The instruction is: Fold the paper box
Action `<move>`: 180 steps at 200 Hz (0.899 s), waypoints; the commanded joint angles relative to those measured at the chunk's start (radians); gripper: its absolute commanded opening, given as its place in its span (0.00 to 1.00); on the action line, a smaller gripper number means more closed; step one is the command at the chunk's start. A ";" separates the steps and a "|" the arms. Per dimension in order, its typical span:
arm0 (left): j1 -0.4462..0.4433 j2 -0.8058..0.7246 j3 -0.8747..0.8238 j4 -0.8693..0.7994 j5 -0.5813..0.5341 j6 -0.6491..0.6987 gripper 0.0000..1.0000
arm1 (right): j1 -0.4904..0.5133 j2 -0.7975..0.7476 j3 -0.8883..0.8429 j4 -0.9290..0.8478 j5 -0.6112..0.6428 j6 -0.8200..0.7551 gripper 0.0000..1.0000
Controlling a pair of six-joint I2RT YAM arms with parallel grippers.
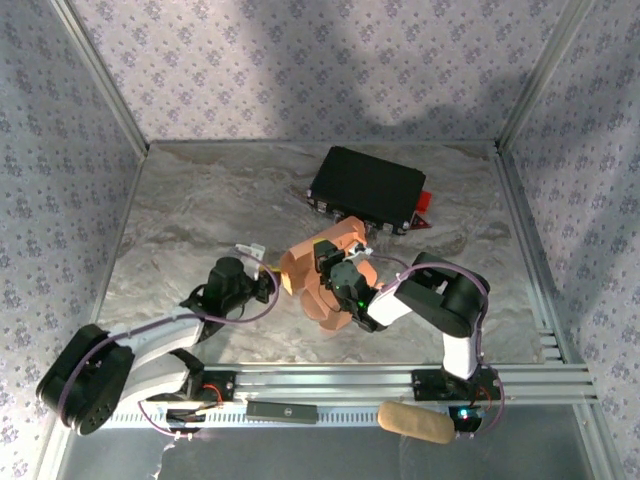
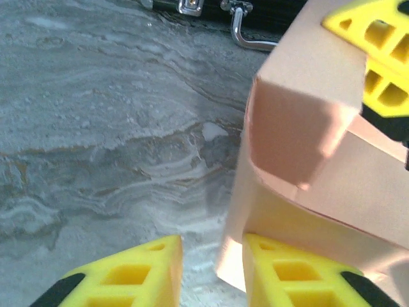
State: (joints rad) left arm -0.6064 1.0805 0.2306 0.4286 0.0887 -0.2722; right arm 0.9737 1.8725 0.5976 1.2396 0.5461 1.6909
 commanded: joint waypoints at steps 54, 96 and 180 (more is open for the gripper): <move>0.007 -0.147 -0.023 -0.123 -0.004 -0.085 0.65 | -0.009 -0.028 -0.005 -0.021 -0.011 0.007 0.00; 0.018 -0.081 0.003 -0.064 0.050 -0.030 0.58 | -0.010 -0.025 0.003 -0.024 -0.022 0.009 0.00; -0.038 0.098 0.042 0.139 0.105 0.036 0.43 | -0.018 -0.012 0.017 -0.023 -0.040 0.022 0.00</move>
State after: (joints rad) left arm -0.6159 1.1538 0.2325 0.4759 0.1623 -0.2687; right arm 0.9596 1.8641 0.5972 1.2263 0.5087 1.6913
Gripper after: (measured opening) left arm 0.462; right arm 0.061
